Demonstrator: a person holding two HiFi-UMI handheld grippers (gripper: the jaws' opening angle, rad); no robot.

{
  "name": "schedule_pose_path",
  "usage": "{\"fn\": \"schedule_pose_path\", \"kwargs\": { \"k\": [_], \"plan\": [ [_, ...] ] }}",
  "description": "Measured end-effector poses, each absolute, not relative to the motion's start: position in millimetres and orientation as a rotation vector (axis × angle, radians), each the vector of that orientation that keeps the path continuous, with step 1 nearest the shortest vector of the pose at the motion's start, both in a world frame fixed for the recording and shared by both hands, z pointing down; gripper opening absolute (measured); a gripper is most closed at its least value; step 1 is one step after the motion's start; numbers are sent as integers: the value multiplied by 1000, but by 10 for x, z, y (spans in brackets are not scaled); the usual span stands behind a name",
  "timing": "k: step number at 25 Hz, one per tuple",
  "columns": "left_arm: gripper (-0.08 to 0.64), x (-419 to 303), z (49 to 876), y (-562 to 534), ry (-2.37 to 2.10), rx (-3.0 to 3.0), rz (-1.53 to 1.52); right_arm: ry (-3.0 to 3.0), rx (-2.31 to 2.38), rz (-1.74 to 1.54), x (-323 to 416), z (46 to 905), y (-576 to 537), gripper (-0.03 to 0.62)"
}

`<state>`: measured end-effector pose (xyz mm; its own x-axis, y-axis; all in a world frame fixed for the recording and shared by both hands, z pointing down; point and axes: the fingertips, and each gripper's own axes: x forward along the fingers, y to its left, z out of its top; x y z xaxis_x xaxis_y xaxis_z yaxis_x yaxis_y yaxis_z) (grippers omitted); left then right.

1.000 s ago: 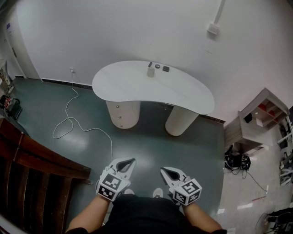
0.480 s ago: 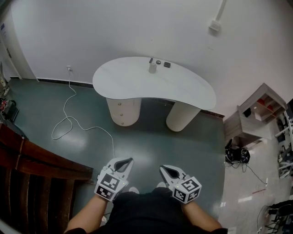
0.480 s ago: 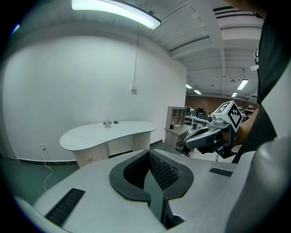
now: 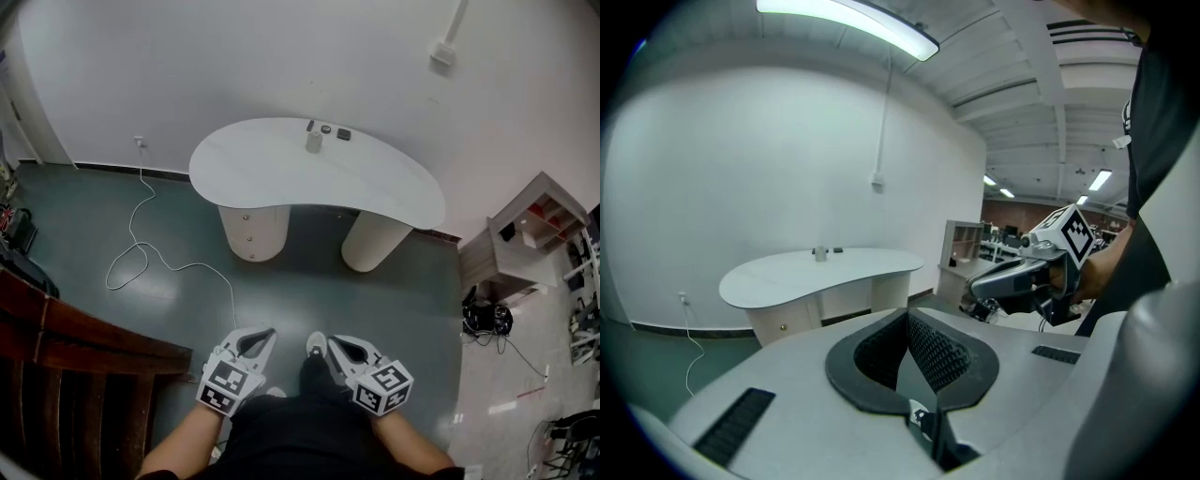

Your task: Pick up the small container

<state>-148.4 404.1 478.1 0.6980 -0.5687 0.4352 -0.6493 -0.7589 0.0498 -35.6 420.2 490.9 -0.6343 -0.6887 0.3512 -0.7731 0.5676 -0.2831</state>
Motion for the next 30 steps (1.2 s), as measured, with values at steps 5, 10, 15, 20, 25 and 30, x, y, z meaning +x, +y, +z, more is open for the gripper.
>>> {"fn": "schedule_pose_path", "kwargs": {
  "k": [5,10,15,20,25,30],
  "plan": [
    [16,-1421,4834,3836,-985,2699,610,-2615,1231,618,-287,4933,3914,-5],
    [15,-1318,4838,3392,-1005,2675,599,-2639,1218,612,-184,4917,3446,-5],
    [15,-1078,4679,2742,-1035,2684,589,-2667,1194,596,24,4805,2777,-5],
    [15,-821,4626,2167,-1068,2676,594,-2690,1160,574,270,4747,2206,-5],
    [15,-544,4661,1700,-1096,2650,635,-2702,1115,590,574,4773,1699,-5],
    [15,-330,4605,1256,-1155,2632,640,-2722,1056,586,789,4776,1270,-5]
  ]
}}
